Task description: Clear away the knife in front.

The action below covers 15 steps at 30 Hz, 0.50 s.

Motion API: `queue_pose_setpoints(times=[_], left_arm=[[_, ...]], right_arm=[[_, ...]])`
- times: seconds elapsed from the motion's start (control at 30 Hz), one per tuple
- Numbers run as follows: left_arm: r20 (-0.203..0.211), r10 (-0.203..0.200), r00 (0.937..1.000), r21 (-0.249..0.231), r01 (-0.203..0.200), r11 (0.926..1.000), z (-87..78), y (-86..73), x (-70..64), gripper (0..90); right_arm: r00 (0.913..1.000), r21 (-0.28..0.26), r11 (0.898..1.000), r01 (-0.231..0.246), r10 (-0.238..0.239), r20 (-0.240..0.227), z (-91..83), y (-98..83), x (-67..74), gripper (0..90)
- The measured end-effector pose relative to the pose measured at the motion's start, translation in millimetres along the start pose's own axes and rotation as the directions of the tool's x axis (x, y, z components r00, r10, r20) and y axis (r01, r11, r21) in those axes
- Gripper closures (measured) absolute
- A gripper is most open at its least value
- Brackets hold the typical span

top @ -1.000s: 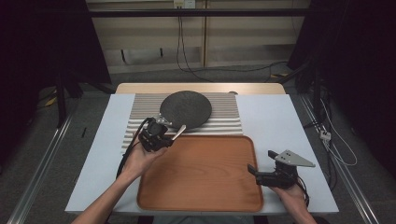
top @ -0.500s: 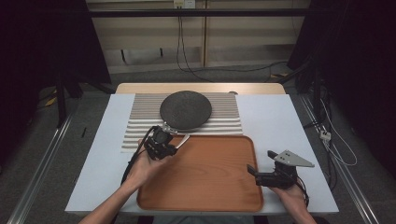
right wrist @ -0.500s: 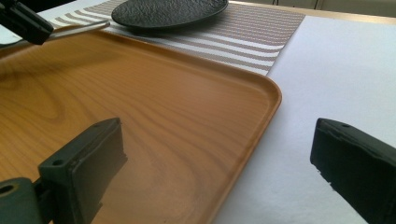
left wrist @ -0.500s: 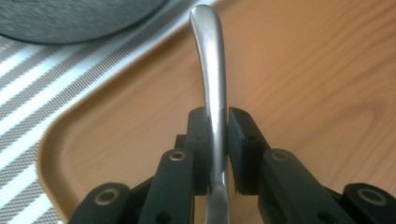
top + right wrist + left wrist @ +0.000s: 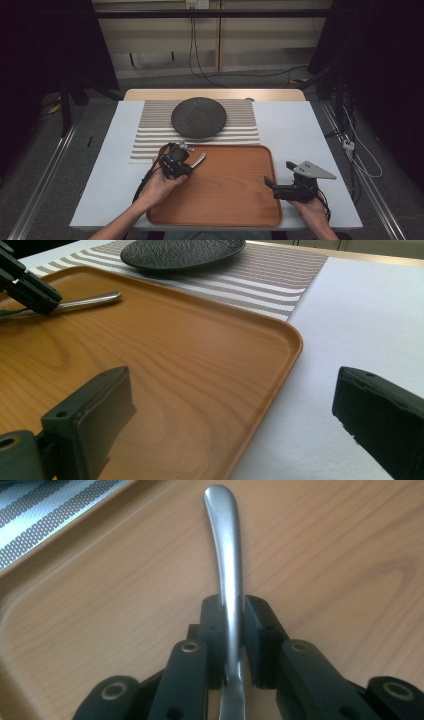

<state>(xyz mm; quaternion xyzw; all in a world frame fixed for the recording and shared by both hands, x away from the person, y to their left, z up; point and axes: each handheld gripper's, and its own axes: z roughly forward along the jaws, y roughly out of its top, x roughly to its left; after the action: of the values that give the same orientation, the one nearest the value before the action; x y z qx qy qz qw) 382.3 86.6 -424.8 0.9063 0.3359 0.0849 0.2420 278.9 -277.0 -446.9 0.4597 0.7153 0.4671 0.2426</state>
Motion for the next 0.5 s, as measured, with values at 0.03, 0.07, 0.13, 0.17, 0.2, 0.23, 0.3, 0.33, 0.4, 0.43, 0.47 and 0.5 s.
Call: queue_pose_setpoints(times=[0.03,0.07,0.13,0.17,0.2,0.23,0.3,0.33,0.4,0.43,0.47,0.5], left_arm=[[0.003,0.002,1.0000,0.006,-0.002,1.0000,1.6,-0.6,-0.7,79.9],[0.004,0.000,1.0000,-0.004,0.000,1.0000,1.7,-1.1,-1.0,79.9],[0.008,0.001,1.0000,0.000,-0.001,1.0000,1.2,-1.4,-2.0,79.9],[0.005,0.003,1.0000,-0.005,-0.003,1.0000,1.3,-2.0,-1.9,79.8],[0.008,0.005,1.0000,-0.003,-0.005,1.0000,1.0,-2.5,-1.6,79.8],[0.011,0.003,0.9999,-0.004,-0.003,1.0000,0.8,-3.1,-1.5,79.7],[0.012,-0.016,0.9998,-0.012,0.016,0.9998,0.2,-5.4,-1.2,79.3],[0.015,-0.025,0.9996,-0.018,0.025,0.9995,-0.1,-6.9,-1.3,79.1],[0.021,-0.027,0.9994,-0.017,0.027,0.9995,-0.9,-8.8,-0.2,74.1],[0.020,-0.033,0.9992,-0.016,0.033,0.9993,-1.1,-9.3,1.6,70.1],[0.035,-0.041,0.9985,-0.016,0.041,0.9990,-1.2,-9.6,3.8,68.0],[0.038,-0.038,0.9986,-0.013,0.039,0.9992,-1.6,-9.8,5.3,68.3]], right_arm=[[1.0000,0.000,1.000,0.001,-0.001,0.000,-0.1,0.0,0.0,2.8],[1.0000,-0.001,1.000,0.001,-0.001,0.001,-0.1,-0.2,-0.4,2.8],[1.0000,0.000,1.000,-0.004,0.004,0.003,-0.1,-0.4,-1.4,2.7],[1.0000,0.000,1.000,-0.005,0.005,0.004,-0.3,-0.4,-1.5,2.7],[1.0000,-0.001,1.000,-0.003,0.003,0.003,-0.4,-0.5,-1.5,2.8],[1.0000,-0.002,1.000,-0.001,0.001,0.002,-0.4,-0.5,-1.4,2.8],[1.0000,0.000,1.000,0.000,0.000,0.000,0.3,-0.5,-1.3,2.7],[1.0000,0.001,1.000,0.002,-0.002,-0.002,0.9,-0.4,-1.7,2.8],[1.0000,0.005,1.000,-0.006,0.006,-0.001,2.5,-0.3,-2.3,2.7],[1.0000,0.007,1.000,-0.006,0.006,-0.001,2.9,-0.4,-2.5,2.7],[1.0000,0.007,1.000,-0.006,0.006,-0.001,3.0,-0.5,-2.4,2.8],[1.0000,0.007,1.000,-0.004,0.004,-0.002,2.9,-0.6,-2.5,2.8]])
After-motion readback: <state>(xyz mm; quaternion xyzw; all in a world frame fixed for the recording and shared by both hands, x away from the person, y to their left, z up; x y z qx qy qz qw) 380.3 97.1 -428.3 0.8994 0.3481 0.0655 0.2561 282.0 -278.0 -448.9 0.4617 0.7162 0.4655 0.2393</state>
